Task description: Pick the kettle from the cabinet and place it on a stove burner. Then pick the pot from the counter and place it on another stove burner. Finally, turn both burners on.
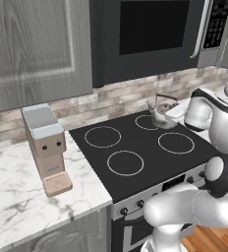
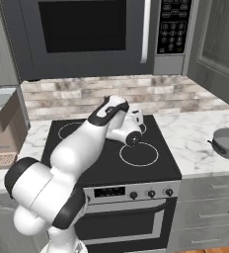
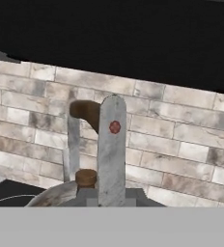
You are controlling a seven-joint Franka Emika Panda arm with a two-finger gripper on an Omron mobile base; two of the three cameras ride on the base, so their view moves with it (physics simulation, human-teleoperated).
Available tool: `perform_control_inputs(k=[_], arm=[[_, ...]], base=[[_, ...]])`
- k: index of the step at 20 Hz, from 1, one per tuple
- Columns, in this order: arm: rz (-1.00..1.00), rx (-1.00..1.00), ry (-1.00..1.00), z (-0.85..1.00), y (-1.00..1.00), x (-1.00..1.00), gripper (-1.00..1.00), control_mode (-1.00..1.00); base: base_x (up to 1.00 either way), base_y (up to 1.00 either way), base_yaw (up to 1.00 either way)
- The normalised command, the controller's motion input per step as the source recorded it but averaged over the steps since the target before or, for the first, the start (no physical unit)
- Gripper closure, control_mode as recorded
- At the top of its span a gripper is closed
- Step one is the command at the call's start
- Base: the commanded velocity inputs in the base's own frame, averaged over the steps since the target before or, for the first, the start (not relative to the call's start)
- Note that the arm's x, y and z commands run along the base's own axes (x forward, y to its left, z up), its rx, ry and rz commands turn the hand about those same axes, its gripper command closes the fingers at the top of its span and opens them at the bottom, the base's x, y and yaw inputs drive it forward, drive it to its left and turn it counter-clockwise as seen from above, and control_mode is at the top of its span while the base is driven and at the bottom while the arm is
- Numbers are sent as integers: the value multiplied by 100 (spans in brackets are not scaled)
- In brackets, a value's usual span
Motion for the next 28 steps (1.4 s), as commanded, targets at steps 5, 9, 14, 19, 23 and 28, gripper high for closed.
perform_control_inputs(k=[5, 9, 14, 19, 23, 28], arm=[[0, 0, 0, -10, -5, 20, 100, -100], [0, 0, 0, -5, -2, 20, 100, -100], [0, 0, 0, -7, -4, 18, 100, -100], [0, 0, 0, -3, -1, 6, 100, -100], [0, 0, 0, -3, 0, 14, 100, -100], [0, 0, 0, -5, 0, 20, 100, -100]], base=[[0, 0, 0], [0, 0, 0], [0, 0, 0], [0, 0, 0], [0, 0, 0], [0, 0, 0]])
